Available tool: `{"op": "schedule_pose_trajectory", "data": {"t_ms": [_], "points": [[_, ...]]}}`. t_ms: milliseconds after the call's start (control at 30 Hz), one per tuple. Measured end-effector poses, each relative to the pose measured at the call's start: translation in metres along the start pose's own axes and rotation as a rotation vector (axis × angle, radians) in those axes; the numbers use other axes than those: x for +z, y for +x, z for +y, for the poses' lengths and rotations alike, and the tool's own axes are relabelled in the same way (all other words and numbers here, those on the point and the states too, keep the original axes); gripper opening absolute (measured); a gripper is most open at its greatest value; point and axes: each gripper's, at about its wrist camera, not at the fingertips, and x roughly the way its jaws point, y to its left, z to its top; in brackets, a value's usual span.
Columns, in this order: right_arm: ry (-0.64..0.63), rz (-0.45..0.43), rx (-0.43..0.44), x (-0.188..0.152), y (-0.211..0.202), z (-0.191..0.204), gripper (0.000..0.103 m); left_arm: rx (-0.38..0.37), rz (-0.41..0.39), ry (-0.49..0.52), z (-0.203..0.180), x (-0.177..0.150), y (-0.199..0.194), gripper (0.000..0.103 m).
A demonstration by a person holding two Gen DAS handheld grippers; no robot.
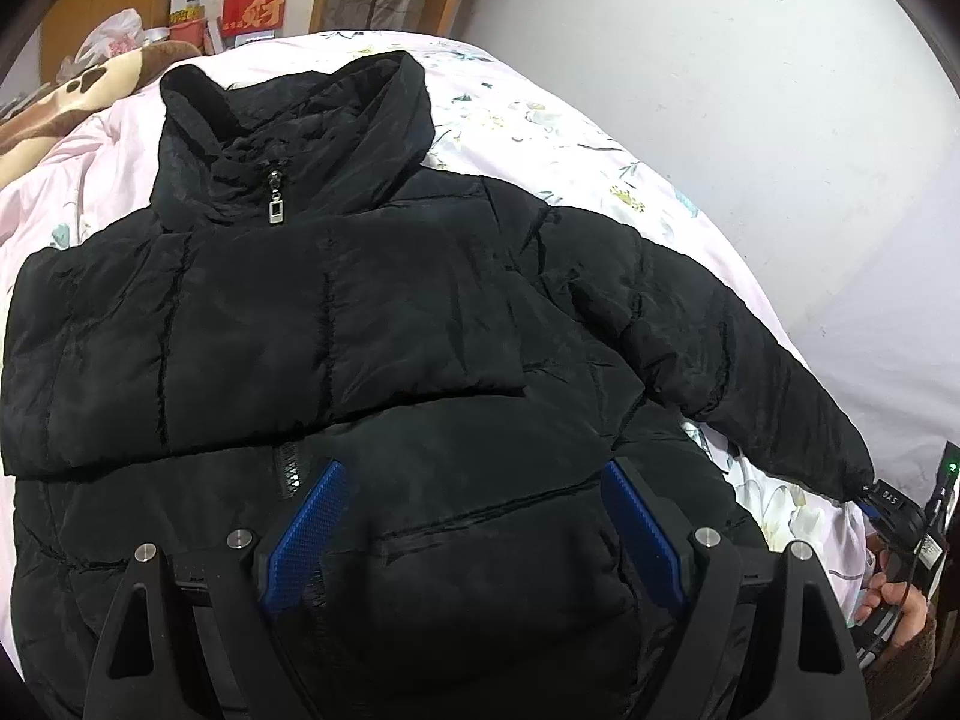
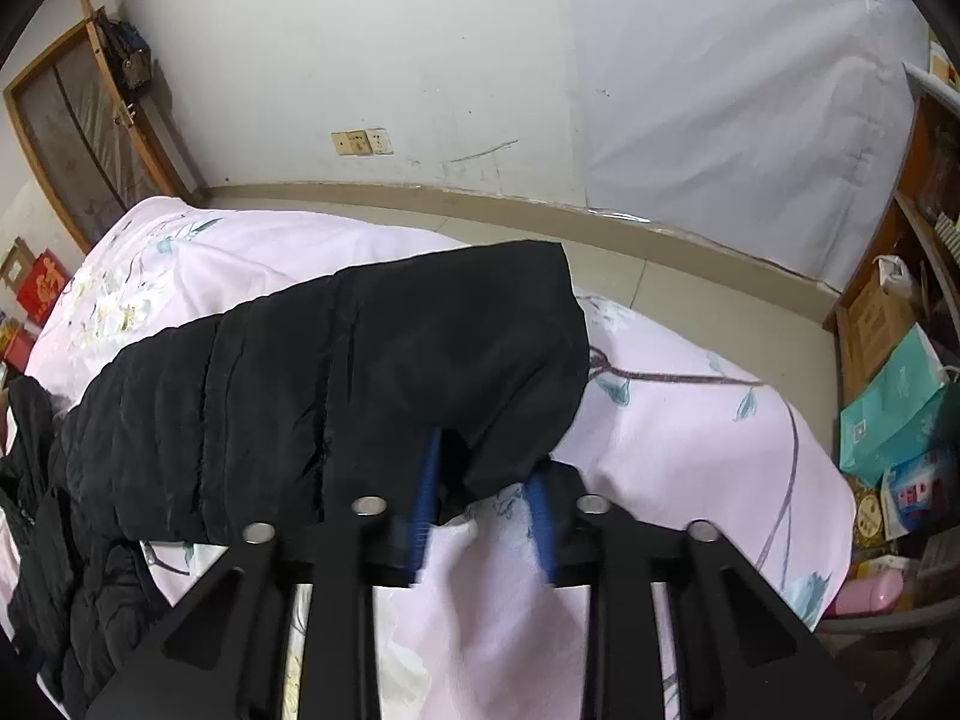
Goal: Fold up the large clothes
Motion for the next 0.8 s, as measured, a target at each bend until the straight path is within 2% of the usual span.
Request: {"op": "schedule_pose_trajectory", "data": {"t_ms": [167,233,367,600,800], "points": [[-0.014,-0.093,0.038,0.007,-0.023,0.011,0.012,-0.005,-0.007,-0.015,0.007,-0.001,-0.003,0.087],[-0.039,-0.133,0.079,0.01,-0.037,0.022,0.011,-0.011,-0.01,-0.019,0.009,-0.001,-0.005,0.087],[-0.077,-0.181,0.213,0.014,-0.062,0.051,0.008,-0.025,-0.031,-0.032,0.015,0.001,-0.012,0.087],[-0.23,-0.212,0.427,0.005,-0.097,0.134,0.008,-0.014,-0.059,-0.08,0.043,0.004,-0.026,0.087],[-0.398,-0.155,0.581,-0.028,-0.098,0.225,0.008,0.001,-0.09,-0.152,0.086,0.002,-0.041,0.087]]}}
